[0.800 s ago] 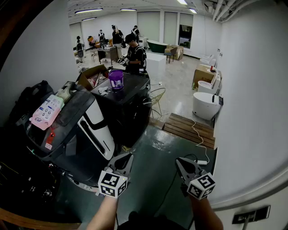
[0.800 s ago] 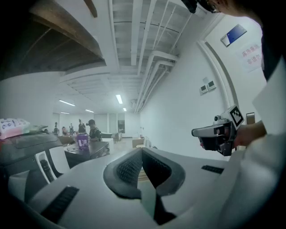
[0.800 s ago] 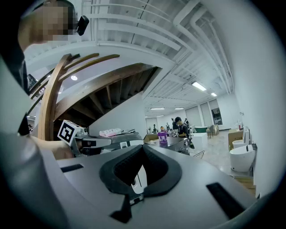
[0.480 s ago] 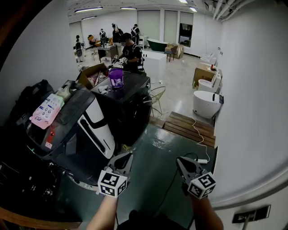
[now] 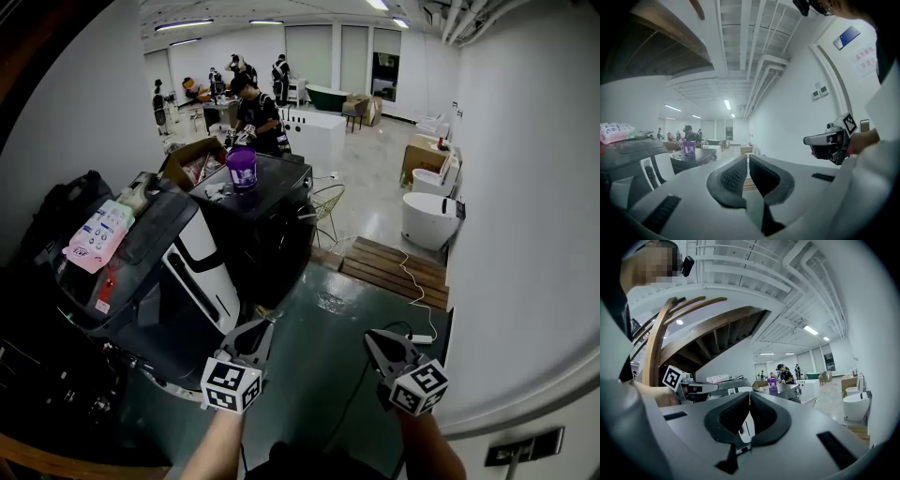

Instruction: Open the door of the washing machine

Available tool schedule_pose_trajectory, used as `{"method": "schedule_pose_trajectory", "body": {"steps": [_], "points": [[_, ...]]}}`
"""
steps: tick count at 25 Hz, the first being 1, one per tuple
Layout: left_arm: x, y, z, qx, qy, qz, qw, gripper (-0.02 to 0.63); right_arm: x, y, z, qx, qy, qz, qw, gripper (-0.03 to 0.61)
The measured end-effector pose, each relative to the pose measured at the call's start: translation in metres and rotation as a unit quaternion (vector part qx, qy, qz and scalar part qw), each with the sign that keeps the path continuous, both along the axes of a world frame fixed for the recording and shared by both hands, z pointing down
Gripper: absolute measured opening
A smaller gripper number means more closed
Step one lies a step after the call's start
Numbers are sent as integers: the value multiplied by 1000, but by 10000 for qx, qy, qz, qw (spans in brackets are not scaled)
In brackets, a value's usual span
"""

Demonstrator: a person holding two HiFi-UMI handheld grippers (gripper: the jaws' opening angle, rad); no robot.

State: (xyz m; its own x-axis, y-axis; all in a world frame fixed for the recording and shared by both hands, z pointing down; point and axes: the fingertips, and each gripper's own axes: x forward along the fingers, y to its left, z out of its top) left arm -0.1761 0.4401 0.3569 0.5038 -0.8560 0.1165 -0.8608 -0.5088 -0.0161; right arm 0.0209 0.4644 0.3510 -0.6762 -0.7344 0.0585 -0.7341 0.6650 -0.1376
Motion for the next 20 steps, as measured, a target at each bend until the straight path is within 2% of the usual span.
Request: {"method": "schedule_pose_trajectory", "body": {"steps": [5, 8, 20], "points": [[-5, -1, 1, -35, 25, -104, 9999, 30, 1, 1, 2, -47, 48, -8, 10000, 42], [-4, -1, 3, -109, 70, -80, 9999, 125, 4, 1, 2, -82, 15, 16, 10000, 68], [10, 5, 8, -227, 80, 219, 9995, 300, 8, 6, 7, -203, -42, -57, 9998, 205]]}}
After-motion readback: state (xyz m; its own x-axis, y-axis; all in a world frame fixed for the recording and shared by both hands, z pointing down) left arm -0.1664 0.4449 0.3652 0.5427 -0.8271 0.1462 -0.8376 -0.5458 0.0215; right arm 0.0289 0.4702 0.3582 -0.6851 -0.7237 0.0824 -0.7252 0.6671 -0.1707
